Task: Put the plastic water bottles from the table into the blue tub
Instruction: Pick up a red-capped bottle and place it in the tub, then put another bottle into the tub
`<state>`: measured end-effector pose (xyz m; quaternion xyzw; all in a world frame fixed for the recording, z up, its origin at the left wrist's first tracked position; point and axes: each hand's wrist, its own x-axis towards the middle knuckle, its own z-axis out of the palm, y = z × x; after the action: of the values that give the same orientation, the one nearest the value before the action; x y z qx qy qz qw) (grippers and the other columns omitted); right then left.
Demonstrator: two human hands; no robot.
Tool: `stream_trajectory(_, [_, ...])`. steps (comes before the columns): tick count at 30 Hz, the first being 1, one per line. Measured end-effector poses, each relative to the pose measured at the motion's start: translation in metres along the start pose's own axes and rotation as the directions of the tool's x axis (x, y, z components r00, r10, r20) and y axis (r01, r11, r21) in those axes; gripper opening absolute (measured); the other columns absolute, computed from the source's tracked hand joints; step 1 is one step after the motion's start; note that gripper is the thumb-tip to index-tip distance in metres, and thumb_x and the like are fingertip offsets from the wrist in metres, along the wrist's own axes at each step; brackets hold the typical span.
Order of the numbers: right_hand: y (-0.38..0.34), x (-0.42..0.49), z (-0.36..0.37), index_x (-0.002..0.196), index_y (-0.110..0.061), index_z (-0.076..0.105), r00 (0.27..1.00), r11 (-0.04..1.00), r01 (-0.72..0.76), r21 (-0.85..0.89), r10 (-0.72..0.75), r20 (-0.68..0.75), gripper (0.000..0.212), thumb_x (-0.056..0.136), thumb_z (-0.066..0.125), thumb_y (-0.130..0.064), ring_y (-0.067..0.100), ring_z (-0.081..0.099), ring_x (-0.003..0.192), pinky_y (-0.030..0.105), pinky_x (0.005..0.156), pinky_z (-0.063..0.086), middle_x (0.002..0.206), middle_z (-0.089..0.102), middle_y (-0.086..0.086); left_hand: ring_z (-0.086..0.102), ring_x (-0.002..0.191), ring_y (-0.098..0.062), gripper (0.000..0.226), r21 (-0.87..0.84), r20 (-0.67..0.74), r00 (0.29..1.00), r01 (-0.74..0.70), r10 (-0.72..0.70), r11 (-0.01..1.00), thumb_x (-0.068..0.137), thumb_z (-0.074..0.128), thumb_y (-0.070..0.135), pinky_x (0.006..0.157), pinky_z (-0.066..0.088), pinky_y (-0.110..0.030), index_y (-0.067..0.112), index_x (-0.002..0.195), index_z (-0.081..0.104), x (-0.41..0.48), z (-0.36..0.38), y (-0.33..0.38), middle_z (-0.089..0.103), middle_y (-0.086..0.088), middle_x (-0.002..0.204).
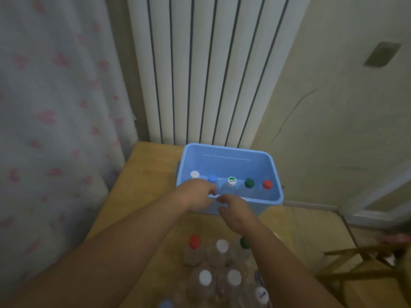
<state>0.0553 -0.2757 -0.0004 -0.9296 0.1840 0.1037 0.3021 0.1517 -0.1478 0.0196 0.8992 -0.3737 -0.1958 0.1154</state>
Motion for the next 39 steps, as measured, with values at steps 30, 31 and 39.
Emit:
stream_trajectory(30, [-0.033, -0.049, 0.009, 0.125, -0.016, 0.057, 0.995, 0.950, 0.008, 0.313, 0.022, -0.094, 0.056, 0.072, 0.051, 0.001, 0.017, 0.058, 0.118, 0.031, 0.100, 0.046, 0.120, 0.065, 0.000, 0.053, 0.063, -0.014, 0.042, -0.025, -0.263, 0.962, 0.073, -0.077, 0.997, 0.077, 0.064, 0.058, 0.051, 0.039, -0.028, 0.016, 0.074, 0.062, -0.049, -0.067, 0.007, 0.057, 0.000, 0.070])
stream_trajectory(31, [-0.038, -0.046, 0.003, 0.123, -0.018, 0.057, 0.993, 0.917, 0.042, 0.397, 0.007, -0.121, 0.055, 0.070, 0.057, -0.005, 0.018, 0.060, 0.115, 0.036, 0.098, 0.049, 0.118, 0.067, 0.000, 0.052, 0.061, -0.014, 0.046, -0.012, -0.305, 0.948, 0.089, -0.088, 0.996, 0.077, 0.063, 0.060, 0.050, 0.036, -0.027, 0.015, 0.072, 0.062, -0.048, -0.082, 0.012, 0.055, 0.000, 0.068])
stream_trajectory(39, [-0.079, -0.017, -0.048, 0.137, -0.035, 0.030, 0.970, 0.838, 0.194, 0.510, -0.086, -0.228, 0.090, 0.063, 0.082, -0.044, 0.019, 0.057, 0.115, 0.045, 0.092, 0.052, 0.129, 0.057, -0.004, 0.056, 0.060, -0.018, 0.043, -0.054, -0.499, 0.827, 0.268, -0.259, 0.962, 0.080, 0.058, 0.055, 0.051, 0.038, -0.025, 0.015, 0.063, 0.058, -0.027, -0.154, 0.050, 0.057, 0.000, 0.064])
